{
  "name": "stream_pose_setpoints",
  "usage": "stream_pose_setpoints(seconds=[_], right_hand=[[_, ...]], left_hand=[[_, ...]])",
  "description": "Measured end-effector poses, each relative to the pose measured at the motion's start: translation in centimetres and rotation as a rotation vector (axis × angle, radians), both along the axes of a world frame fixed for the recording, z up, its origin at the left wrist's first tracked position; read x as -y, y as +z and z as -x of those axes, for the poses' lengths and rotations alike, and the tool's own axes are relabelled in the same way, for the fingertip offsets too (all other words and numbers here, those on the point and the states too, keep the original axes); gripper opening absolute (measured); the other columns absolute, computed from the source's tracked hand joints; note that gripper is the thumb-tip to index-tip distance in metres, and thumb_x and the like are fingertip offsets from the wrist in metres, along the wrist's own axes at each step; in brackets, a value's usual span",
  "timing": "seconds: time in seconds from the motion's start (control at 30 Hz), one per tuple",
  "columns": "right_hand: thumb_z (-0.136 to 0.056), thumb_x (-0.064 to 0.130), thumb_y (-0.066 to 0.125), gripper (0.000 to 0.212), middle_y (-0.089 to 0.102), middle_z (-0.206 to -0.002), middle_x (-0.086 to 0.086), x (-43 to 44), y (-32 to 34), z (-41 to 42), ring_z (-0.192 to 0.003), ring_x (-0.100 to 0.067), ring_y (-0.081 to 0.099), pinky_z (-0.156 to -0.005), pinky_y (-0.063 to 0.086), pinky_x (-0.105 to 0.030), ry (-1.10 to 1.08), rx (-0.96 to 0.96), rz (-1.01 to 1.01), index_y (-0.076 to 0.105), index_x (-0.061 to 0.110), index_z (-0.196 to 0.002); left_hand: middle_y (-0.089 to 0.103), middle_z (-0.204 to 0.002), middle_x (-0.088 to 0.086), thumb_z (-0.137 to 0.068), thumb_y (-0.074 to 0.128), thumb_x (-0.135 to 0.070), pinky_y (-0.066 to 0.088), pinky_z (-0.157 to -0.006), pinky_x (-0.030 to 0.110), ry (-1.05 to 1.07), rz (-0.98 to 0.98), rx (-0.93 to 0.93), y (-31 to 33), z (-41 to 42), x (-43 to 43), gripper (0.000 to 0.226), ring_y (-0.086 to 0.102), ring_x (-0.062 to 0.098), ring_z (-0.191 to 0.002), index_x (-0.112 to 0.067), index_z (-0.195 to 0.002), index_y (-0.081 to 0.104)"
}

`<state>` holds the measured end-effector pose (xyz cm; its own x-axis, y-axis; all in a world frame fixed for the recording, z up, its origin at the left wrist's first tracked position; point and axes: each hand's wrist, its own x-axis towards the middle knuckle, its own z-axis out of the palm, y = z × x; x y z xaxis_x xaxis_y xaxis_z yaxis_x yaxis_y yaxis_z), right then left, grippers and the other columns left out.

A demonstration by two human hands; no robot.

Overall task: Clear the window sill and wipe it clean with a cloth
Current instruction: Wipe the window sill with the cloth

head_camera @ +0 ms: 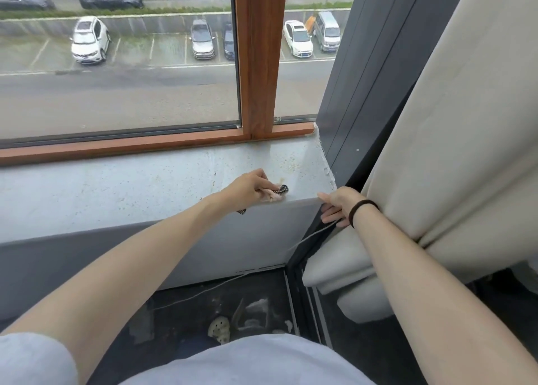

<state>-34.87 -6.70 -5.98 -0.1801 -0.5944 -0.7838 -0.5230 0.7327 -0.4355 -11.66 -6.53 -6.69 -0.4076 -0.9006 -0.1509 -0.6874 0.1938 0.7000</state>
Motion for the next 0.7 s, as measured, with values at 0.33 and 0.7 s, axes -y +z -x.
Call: stream_pose_setpoints(seconds=[0.33, 0.7], right_hand=[[-0.097, 0.046, 0.043, 0.047, 0.064, -0.087, -0.007, -0.1, -0.6, 0.2, -0.063, -0.015, 0.059, -0.075, 0.045, -0.033, 0.052, 0.003, 0.015, 0.059, 0.002, -0.088], [-0.098, 0.04, 0.045, 0.043, 0.059, -0.078, -0.008, -0.2, -0.4, 0.0, -0.076, -0.024, 0.06, -0.059, 0.038, -0.028, -0.011, 0.052, 0.016, 0.054, 0.003, -0.076]], left_hand=[[0.056, -0.089, -0.014, -0.081, 0.053, -0.008, 0.039, -0.069, 0.011, -0.012, -0.262, -0.061, 3.3, 0.3, -0.7, 0.028, 0.055, 0.008, -0.081, -0.023, -0.095, 0.072], [0.06, -0.069, -0.004, -0.085, 0.056, -0.002, 0.042, -0.065, 0.023, 0.103, -0.121, -0.039, 5.4, 1.9, 4.5, 0.017, 0.046, 0.014, -0.062, -0.016, -0.08, 0.065]])
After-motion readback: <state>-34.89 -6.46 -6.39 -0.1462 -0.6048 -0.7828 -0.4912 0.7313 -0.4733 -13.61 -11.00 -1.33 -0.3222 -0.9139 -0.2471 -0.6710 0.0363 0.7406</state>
